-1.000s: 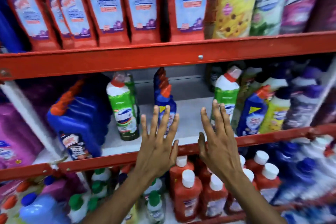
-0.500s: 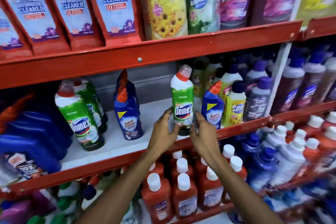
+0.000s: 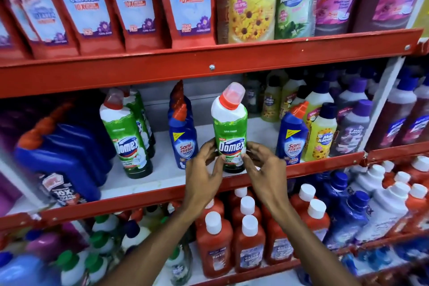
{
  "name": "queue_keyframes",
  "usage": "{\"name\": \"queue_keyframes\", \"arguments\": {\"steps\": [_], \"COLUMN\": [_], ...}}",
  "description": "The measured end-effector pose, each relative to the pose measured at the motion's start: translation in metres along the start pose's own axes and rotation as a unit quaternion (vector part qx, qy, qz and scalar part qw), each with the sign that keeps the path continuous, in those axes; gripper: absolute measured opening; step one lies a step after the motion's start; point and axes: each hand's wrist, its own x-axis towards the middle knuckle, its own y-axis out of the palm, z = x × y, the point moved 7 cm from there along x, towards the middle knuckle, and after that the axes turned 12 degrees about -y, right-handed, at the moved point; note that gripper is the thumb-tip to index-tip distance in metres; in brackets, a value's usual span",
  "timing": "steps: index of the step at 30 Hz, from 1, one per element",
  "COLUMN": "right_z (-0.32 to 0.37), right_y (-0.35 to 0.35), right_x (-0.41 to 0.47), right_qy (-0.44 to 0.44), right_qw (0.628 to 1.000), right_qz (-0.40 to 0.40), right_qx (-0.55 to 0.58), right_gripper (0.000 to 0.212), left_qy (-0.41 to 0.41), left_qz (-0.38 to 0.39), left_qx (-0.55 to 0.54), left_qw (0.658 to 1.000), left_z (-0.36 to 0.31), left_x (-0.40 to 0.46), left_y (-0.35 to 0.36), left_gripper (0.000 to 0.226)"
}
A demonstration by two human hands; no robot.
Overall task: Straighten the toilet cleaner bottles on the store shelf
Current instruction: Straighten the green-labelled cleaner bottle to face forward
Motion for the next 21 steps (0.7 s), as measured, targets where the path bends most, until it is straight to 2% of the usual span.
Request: {"name": "queue_keyframes", "arguments": {"steps": [5,13,21], "right_z": [0.051,0.103,0.111], "right_y": [0.038,0.141,0.209], "right_x": [-0.011,-0.023,-0.028], "right_qy": [-0.026,-0.044,-0.037], "right_qw": [0.999,0.991,0.986], "right_qz": [0.000,0.078,0.149], "right_qx": [0.042,0.096,0.071], "right_gripper": [0.027,0.032,0.031], "left_qy": [0.041,0.019,-0.033], "left_qz": [-0.071,-0.160,-0.161], "left_qx": [0.014,0.057,0.097], "left_qw": [0.997,0.985,0.982], "left_z": [0.001,0.033,0.067], "left_x": [-0.017,-0.031,-0.026], "left_y": [-0.069,-0.176,-0.218], "left_gripper": [0.042,0.049,0.044]}}
